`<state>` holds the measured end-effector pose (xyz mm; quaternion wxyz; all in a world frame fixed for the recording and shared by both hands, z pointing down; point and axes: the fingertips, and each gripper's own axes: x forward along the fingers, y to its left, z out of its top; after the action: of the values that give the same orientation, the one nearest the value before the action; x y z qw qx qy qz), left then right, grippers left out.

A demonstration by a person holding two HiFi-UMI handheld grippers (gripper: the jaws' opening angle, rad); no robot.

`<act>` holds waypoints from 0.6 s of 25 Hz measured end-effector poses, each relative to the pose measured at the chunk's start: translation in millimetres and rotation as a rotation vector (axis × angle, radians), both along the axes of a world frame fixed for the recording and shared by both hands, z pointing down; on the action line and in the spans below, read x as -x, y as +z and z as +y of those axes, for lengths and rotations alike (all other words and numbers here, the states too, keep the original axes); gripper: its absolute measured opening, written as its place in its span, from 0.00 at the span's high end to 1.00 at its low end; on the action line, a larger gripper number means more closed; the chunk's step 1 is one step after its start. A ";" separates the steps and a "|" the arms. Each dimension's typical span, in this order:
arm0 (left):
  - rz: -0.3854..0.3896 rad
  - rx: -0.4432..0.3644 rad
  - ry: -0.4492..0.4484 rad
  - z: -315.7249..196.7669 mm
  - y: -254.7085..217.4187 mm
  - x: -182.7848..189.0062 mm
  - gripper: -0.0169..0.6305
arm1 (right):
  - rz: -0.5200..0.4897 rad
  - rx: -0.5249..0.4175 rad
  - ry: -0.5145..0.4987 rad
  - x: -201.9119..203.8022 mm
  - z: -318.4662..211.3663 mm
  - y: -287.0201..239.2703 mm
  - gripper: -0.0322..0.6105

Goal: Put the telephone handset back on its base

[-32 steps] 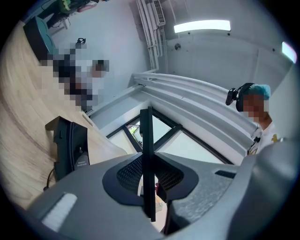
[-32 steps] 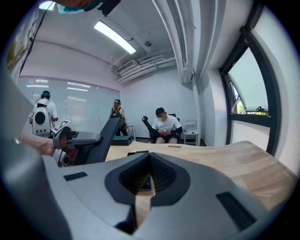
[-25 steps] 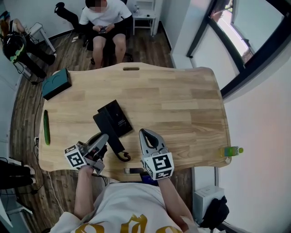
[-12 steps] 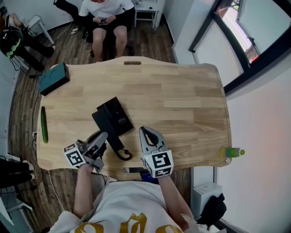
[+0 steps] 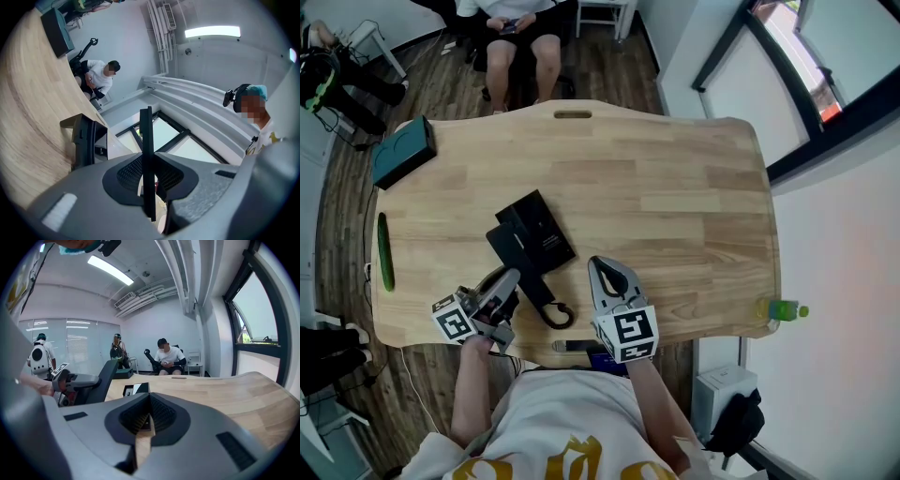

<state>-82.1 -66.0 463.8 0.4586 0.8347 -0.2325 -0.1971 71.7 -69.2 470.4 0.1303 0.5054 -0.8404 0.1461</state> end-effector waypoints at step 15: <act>-0.012 0.054 -0.025 -13.3 30.6 6.8 0.86 | 0.023 0.061 -0.026 5.8 -13.6 23.7 0.94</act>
<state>-88.9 -79.4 494.3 0.4769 0.8204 -0.2508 -0.1914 65.9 -82.8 494.2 0.1574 0.4919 -0.8404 0.1642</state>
